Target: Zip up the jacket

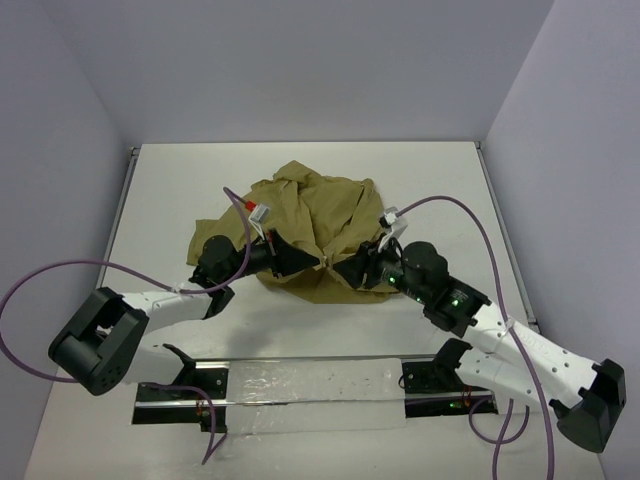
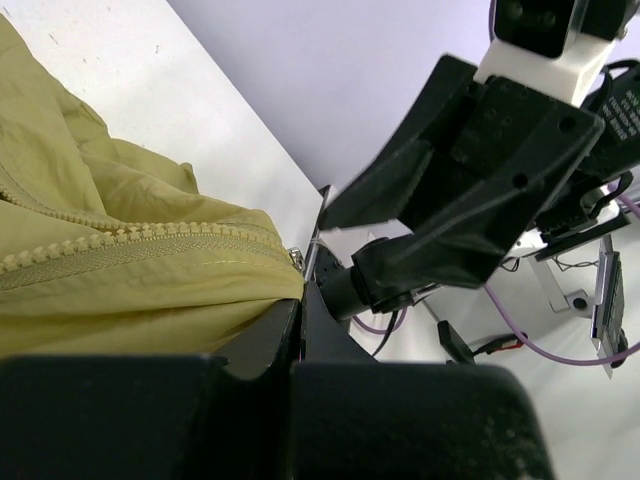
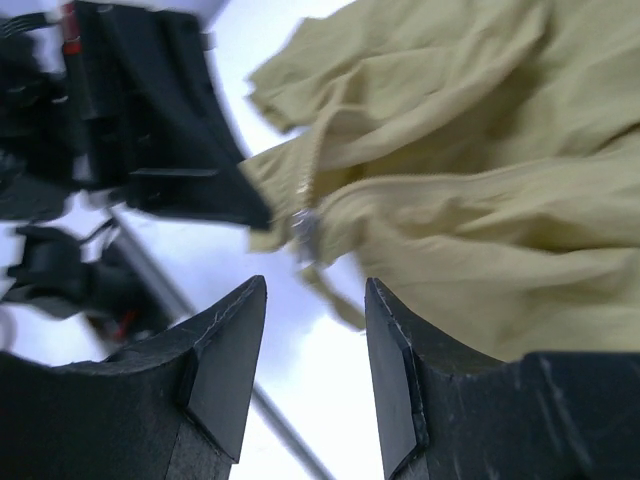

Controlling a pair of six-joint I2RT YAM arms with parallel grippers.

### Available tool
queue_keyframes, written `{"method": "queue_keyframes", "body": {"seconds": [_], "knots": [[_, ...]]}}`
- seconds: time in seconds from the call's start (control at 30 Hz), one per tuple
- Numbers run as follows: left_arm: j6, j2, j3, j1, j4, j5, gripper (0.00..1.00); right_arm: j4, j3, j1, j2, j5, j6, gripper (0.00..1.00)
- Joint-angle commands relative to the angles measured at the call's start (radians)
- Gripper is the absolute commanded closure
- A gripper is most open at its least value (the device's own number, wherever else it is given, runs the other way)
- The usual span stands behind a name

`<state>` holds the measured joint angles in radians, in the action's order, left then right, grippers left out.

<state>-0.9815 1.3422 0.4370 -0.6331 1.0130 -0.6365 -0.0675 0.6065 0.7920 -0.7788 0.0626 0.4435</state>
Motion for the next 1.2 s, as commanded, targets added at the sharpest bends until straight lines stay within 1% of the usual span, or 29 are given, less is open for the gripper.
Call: {"method": "queue_keyframes", "body": {"seconds": [0.0,0.07,0.13,0.23,0.3,0.37,0.47,0.6,0.7,0.77,0.93,0.97,1.17], "knots": [[0.006,0.006,0.032,0.004,0.059,-0.031,1.00,0.107,-0.069,0.044,0.068,0.026,0.148,0.48],[0.007,0.009,0.034,0.004,0.054,-0.034,1.00,0.108,-0.074,0.053,0.076,-0.028,0.140,0.49],[0.007,0.015,0.043,0.004,0.044,-0.044,1.00,0.078,-0.052,0.057,0.056,-0.043,0.097,0.51],[0.010,0.017,0.056,0.004,0.021,-0.049,1.00,-0.012,0.019,0.073,0.018,-0.065,0.002,0.53],[0.014,0.013,0.064,0.004,0.004,-0.045,1.00,-0.094,0.058,0.088,-0.004,-0.119,-0.065,0.54],[0.013,0.011,0.066,0.004,0.000,-0.041,1.00,-0.138,0.081,0.112,-0.018,-0.152,-0.114,0.53],[0.005,0.008,0.069,0.004,-0.003,-0.036,1.00,-0.201,0.123,0.184,-0.043,-0.266,-0.181,0.54],[0.000,0.004,0.086,0.004,-0.043,-0.029,1.00,-0.253,0.191,0.290,-0.113,-0.425,-0.197,0.54],[0.012,-0.002,0.100,0.004,-0.077,-0.023,1.00,-0.332,0.249,0.363,-0.183,-0.567,-0.225,0.54],[0.017,-0.004,0.104,0.004,-0.080,-0.022,1.00,-0.348,0.272,0.415,-0.218,-0.614,-0.237,0.53],[0.011,0.000,0.104,0.006,-0.071,-0.017,1.00,-0.350,0.310,0.491,-0.299,-0.764,-0.252,0.52],[0.009,0.001,0.105,0.004,-0.070,-0.018,1.00,-0.347,0.317,0.499,-0.323,-0.803,-0.255,0.52],[0.012,-0.001,0.100,0.004,-0.071,-0.020,1.00,-0.309,0.331,0.517,-0.378,-0.878,-0.257,0.55]]}}
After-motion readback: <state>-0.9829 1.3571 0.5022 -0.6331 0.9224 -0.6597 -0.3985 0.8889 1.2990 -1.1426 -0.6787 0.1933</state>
